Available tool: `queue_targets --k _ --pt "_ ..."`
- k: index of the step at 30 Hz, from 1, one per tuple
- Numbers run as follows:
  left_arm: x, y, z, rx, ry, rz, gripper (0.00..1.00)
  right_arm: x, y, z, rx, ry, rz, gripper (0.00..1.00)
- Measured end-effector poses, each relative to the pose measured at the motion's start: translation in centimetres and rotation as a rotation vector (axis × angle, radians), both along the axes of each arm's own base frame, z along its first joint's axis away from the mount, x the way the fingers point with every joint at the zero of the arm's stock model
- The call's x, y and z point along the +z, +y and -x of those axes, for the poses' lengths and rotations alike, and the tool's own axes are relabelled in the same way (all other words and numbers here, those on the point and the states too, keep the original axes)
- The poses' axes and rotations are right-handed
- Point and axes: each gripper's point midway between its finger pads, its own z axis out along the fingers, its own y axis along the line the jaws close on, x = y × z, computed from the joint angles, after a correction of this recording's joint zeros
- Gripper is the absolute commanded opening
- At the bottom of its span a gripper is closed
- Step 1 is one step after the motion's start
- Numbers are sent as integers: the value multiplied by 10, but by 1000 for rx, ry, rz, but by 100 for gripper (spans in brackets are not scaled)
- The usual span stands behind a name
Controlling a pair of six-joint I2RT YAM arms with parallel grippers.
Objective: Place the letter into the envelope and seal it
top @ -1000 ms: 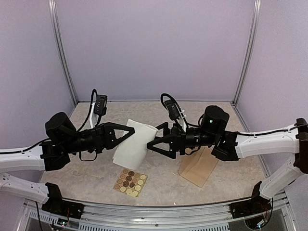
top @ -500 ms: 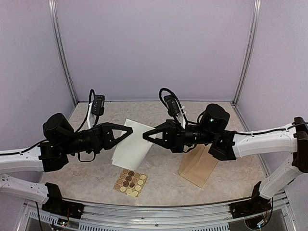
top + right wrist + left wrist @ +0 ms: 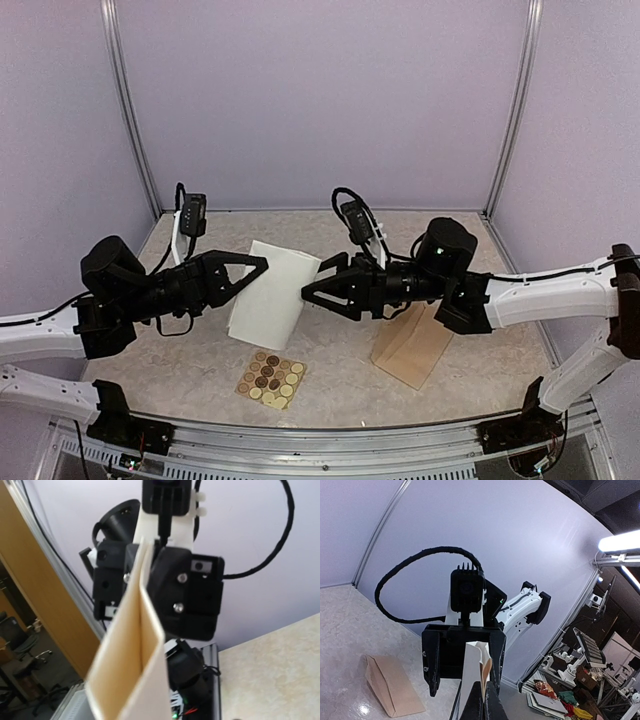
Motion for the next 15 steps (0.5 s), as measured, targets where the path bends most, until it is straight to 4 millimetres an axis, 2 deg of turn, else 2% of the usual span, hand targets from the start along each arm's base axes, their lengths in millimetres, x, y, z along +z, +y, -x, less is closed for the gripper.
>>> queue_targets --k 2,4,5,7,8,15 --pt "2 1 -1 5 -2 6 0 -2 1 1 13 6 3 54" --pt "2 1 -2 12 -2 9 0 -7 3 2 22 14 12 46" --pt "2 1 -2 15 -2 10 0 -9 4 2 25 17 17 37" --pt "2 2 -3 19 -2 12 0 -12 5 2 31 17 23 8" --pt "1 2 -3 22 0 11 0 -14 6 3 36 23 26 0" --pt "-4 3 -8 47 12 3 0 -19 5 0 14 32 35 0"
